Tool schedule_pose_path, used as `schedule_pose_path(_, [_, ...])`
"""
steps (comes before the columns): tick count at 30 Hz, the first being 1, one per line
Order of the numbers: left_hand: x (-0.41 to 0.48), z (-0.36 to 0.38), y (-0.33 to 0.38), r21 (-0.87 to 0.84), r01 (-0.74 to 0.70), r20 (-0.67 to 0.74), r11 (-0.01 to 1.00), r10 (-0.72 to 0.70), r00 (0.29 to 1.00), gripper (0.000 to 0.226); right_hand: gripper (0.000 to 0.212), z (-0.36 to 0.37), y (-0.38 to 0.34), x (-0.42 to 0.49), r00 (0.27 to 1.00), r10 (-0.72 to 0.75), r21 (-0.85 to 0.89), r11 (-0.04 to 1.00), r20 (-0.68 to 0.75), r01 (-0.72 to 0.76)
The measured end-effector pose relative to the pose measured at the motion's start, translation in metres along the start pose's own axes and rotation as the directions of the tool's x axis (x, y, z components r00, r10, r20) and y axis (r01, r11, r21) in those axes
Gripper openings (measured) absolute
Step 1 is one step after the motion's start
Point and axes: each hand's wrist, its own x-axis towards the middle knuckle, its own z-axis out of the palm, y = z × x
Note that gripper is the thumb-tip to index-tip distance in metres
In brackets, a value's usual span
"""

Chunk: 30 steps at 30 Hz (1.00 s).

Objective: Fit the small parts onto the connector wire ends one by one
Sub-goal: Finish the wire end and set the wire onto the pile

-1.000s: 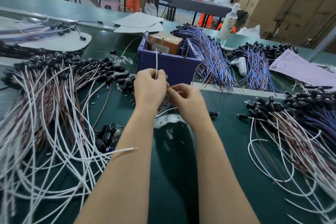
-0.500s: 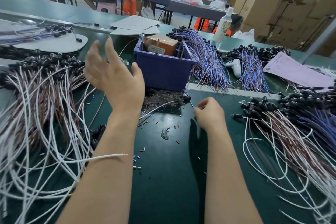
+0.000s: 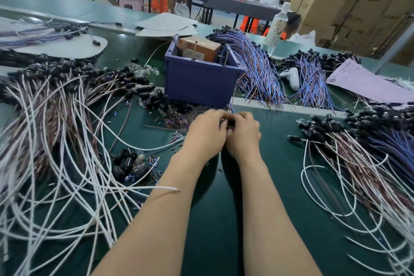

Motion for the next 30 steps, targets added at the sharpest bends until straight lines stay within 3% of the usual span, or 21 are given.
schedule_pose_path(2, [0.000,0.000,-0.007,0.046,0.056,0.042,0.997,-0.058,0.997,0.030,0.041,0.000,0.000,0.000,1.000,0.003,-0.012,1.000,0.019,-0.003])
schedule_pose_path(6, [0.002,-0.009,-0.014,0.052,0.166,-0.012,0.985,-0.165,0.986,0.025,0.033,-0.002,-0.001,-0.002,1.000,0.015,-0.031,0.999,-0.015,-0.015])
schedule_pose_path(7, [0.002,-0.011,-0.014,0.077,0.175,-0.041,0.982,-0.172,0.984,0.024,0.028,-0.004,-0.001,-0.003,0.999,0.002,-0.001,1.000,-0.045,-0.002])
schedule_pose_path(9, [0.002,-0.015,-0.013,0.084,0.141,-0.109,0.986,-0.132,0.985,0.023,0.018,-0.009,-0.006,-0.003,0.992,-0.049,0.269,0.960,-0.114,0.079])
schedule_pose_path(11, [0.001,-0.020,-0.011,-0.041,0.054,-0.142,0.998,-0.060,0.988,0.024,0.012,-0.016,-0.013,-0.005,0.992,-0.048,0.600,0.793,-0.113,0.107])
schedule_pose_path(14, [-0.001,-0.027,-0.009,-0.229,0.010,-0.109,0.973,-0.036,0.993,0.021,0.007,-0.020,-0.019,-0.008,0.996,-0.040,0.906,0.419,0.084,-0.059])
schedule_pose_path(16, [-0.002,-0.032,-0.012,-0.286,0.032,-0.082,0.958,-0.057,0.995,0.017,0.009,-0.021,-0.019,-0.010,0.979,-0.044,0.954,0.237,0.200,-0.184])
schedule_pose_path(21, [-0.002,-0.042,-0.015,-0.398,0.032,-0.009,0.917,-0.039,0.999,0.010,0.014,-0.026,-0.015,-0.011,0.931,-0.090,0.935,-0.010,0.353,-0.355])
schedule_pose_path(23, [-0.002,-0.045,-0.015,-0.437,0.029,0.005,0.899,-0.030,1.000,0.011,0.015,-0.024,-0.018,-0.012,0.940,-0.093,0.944,-0.007,0.327,-0.329])
schedule_pose_path(25, [-0.002,-0.046,-0.016,-0.436,0.037,0.006,0.899,-0.038,0.999,0.013,0.016,-0.020,-0.020,-0.014,0.967,-0.073,0.968,0.073,0.244,-0.239])
schedule_pose_path(28, [-0.001,-0.045,-0.014,-0.303,0.047,-0.027,0.952,-0.058,0.998,0.015,0.017,-0.014,-0.023,-0.014,0.998,-0.066,0.878,0.479,0.023,0.011])
schedule_pose_path(30, [0.000,-0.044,-0.011,-0.224,0.055,-0.054,0.973,-0.069,0.996,0.015,0.017,-0.010,-0.022,-0.015,0.996,-0.074,0.785,0.615,-0.039,0.077])
